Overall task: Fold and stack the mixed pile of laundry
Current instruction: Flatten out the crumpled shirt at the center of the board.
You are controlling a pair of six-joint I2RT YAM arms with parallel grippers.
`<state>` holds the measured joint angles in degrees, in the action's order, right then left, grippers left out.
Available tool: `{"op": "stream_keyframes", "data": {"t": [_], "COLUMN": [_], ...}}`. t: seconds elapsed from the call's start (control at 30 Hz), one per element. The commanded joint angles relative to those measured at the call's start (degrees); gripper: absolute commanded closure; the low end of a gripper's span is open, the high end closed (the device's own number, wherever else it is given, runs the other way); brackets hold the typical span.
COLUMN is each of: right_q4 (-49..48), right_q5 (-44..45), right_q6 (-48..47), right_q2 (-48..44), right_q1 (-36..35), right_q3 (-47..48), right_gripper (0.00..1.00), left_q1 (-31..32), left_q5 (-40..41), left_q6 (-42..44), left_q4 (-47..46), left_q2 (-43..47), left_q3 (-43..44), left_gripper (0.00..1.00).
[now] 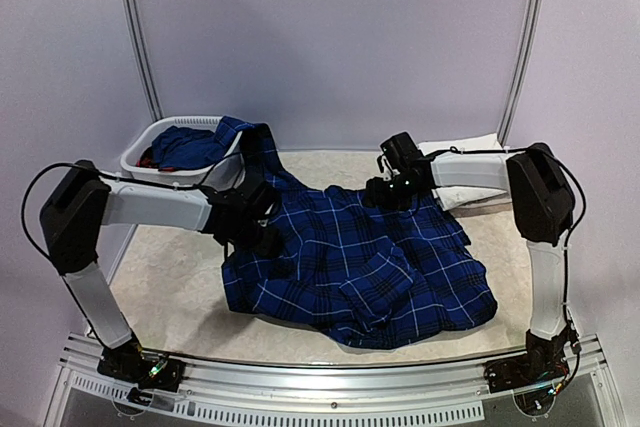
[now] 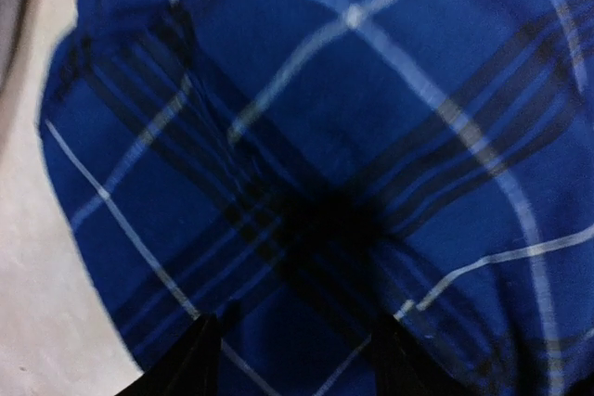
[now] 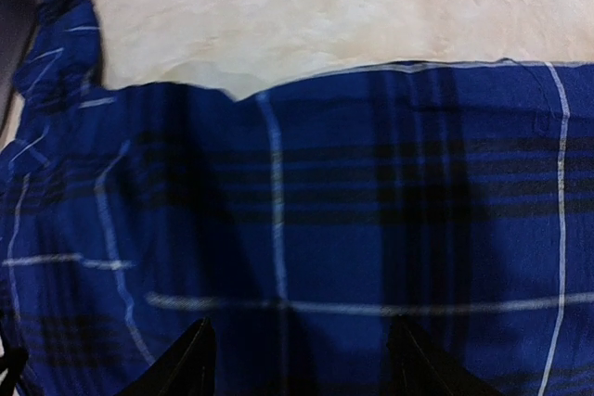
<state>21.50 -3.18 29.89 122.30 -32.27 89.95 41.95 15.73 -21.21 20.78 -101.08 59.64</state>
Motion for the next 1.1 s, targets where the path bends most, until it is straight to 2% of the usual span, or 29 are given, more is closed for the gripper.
{"op": "stream_keyframes", "data": {"t": [0.0,0.17,0.3,0.53,0.83,1.07], "right_q4": [2.13,3.80,4.30,5.55,5.10,2.20], "right_q5": [-2.20,-1.14,-2.26,-5.19,-7.74,-10.81], "right_q6": [2.75,4.97,6.92,9.29,11.83,9.20], "right_q2": [5.02,9.43,12.58,18.27,25.40,28.34], "right_q1": [2.52,5.30,7.37,9.62,12.09,12.19], "right_q3": [3.80,7.89,10.59,17.97,30.15,37.53], "right_gripper": [0.36,0.37,0.39,0.41,0.46,0.47], "left_q1": [-1.88,-4.91,-7.28,-12.18,-16.43,-16.84], "left_q5": [-2.18,-2.31,0.60,4.38,4.90,3.39], "left_q6": [-3.10,-3.64,-3.18,-0.57,1.20,0.94], "left_q4": [-3.04,-3.47,-2.06,1.63,4.83,5.06], "left_q2": [-2.95,-5.48,-6.75,-10.06,-15.55,-13.85], "left_q3": [-3.85,-5.95,-5.20,1.02,12.32,13.22], "left_gripper": [0.43,0.45,0.45,0.47,0.49,0.49]}}
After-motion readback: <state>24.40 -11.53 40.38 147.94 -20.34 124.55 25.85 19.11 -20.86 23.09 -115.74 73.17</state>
